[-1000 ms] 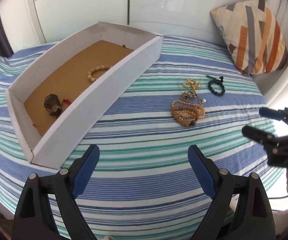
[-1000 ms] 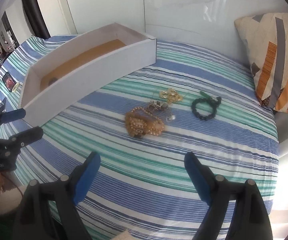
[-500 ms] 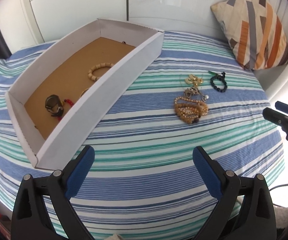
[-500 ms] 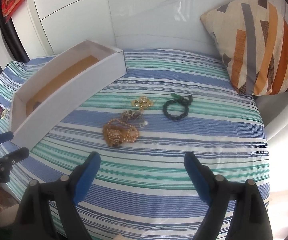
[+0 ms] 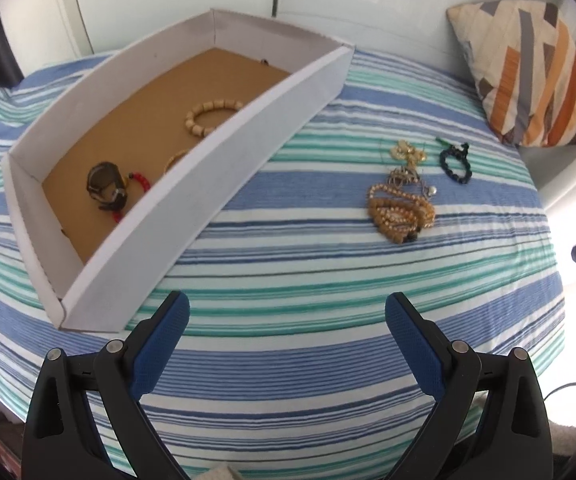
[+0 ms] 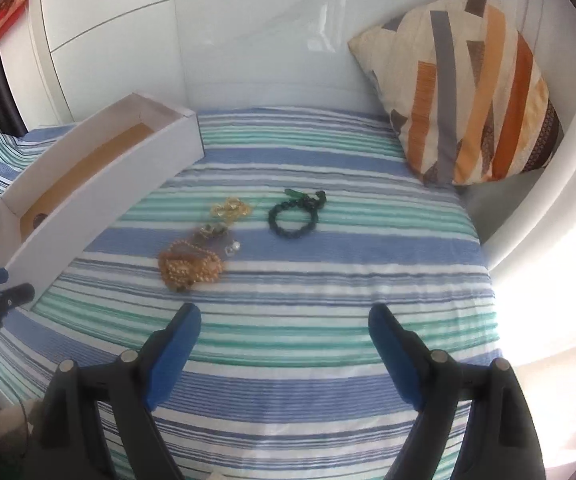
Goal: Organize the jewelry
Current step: 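Move both grippers over the remaining jewelry pile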
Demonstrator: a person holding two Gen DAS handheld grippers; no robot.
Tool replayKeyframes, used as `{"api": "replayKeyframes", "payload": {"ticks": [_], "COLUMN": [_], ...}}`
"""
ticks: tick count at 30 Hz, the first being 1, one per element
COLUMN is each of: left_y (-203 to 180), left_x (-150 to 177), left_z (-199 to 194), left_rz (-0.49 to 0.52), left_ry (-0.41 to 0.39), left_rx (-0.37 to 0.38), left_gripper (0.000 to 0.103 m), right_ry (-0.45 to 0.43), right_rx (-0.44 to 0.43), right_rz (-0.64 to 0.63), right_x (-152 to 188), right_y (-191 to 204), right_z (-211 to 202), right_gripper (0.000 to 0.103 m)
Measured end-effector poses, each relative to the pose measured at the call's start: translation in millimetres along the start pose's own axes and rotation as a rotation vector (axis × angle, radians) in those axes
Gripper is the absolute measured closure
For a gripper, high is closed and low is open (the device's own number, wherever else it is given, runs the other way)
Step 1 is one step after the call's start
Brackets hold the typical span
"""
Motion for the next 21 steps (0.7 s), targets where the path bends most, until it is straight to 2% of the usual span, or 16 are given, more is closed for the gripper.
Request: {"api": "replayKeyframes", "payload": {"ticks": [5,13,21], "left_y": [-16.1,-29.4,-57.6], "left_x": [-2.5,-2.5,-0.5], "left_z": [6.4,15.0,32.3], "left_rz": [0.037,0.075,0.164], "left_ry": [0.024,0.05,0.093], "left_rx": [0.008,0.015,0.04], "left_gripper": [0.004,0.004,0.004], "right_ry": [0.064,0.085,0.12], "right_rx": [-0.062,-0.141,-0.146], "right_rz": [0.062,0.032,0.047], "right_x": [16.2,11.3,14.4], "right_y": [-5.8,17.2,14.4], "right_z": [15.1,30.8,41.1], "right_gripper": [0.016,0.016,0.016]}}
Point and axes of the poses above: each gripper's, at about its wrist camera, not at the fingertips, and z roughly the way its jaws point, y to its left, x to its underside, the point moved 6 cm from there along z, roughly the way its jaws point
